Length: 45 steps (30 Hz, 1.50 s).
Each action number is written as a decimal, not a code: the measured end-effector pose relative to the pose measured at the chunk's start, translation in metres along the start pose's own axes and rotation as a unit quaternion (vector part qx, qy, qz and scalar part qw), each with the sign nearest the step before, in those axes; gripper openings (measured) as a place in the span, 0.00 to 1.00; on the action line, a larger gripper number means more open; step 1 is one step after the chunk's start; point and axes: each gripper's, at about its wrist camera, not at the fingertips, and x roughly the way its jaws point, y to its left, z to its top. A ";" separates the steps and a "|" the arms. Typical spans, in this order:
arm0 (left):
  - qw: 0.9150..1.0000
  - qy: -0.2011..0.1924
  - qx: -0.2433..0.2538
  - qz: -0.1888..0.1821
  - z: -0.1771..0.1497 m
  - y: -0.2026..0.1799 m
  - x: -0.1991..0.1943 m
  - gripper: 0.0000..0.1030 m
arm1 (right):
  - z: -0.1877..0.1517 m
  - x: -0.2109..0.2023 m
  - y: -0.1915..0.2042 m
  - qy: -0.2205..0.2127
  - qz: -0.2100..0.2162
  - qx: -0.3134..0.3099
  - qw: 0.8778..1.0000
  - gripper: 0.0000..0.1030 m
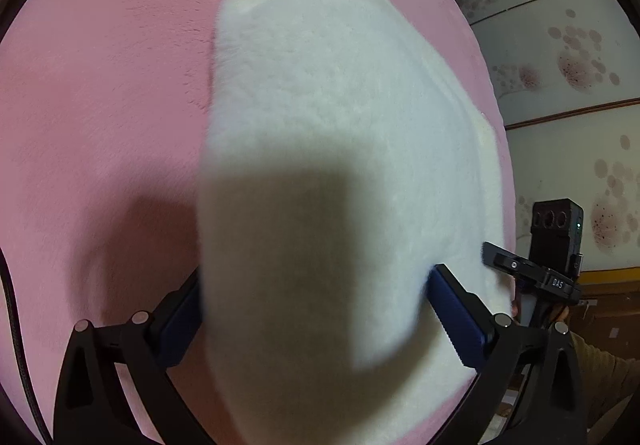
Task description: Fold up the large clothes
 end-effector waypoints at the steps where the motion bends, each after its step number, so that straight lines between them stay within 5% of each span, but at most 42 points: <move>1: 1.000 0.003 -0.004 -0.006 0.003 0.002 0.003 1.00 | 0.002 0.005 0.001 0.004 0.011 0.002 1.000 0.71; 6: 0.999 0.016 -0.037 -0.033 0.011 0.007 0.021 1.00 | 0.008 0.017 0.007 0.007 0.014 -0.004 1.000 0.68; 9: 1.000 0.004 -0.024 0.012 0.009 -0.008 0.021 1.00 | 0.005 0.005 0.015 -0.003 0.000 -0.015 1.000 0.54; 13: 0.994 -0.045 0.004 0.097 -0.003 -0.046 0.001 0.70 | 0.001 -0.011 0.037 -0.009 -0.052 -0.051 0.997 0.40; 16: 0.990 -0.068 0.009 0.124 -0.016 -0.069 -0.020 0.63 | -0.002 -0.025 0.062 -0.020 -0.086 -0.072 0.993 0.38; 26: 0.992 -0.072 0.028 0.103 -0.091 -0.083 -0.136 0.62 | -0.073 -0.077 0.159 -0.022 -0.079 -0.103 0.991 0.36; 34: 0.992 -0.092 0.032 0.086 -0.093 0.024 -0.262 0.62 | -0.100 -0.019 0.294 -0.016 -0.076 -0.118 0.990 0.36; 39: 0.986 -0.131 0.047 0.095 -0.040 0.121 -0.354 0.61 | -0.076 0.043 0.393 -0.047 -0.065 -0.123 0.989 0.36; 45: 0.972 -0.192 0.064 0.117 0.061 0.210 -0.451 0.62 | 0.015 0.138 0.514 -0.080 -0.025 -0.168 0.982 0.36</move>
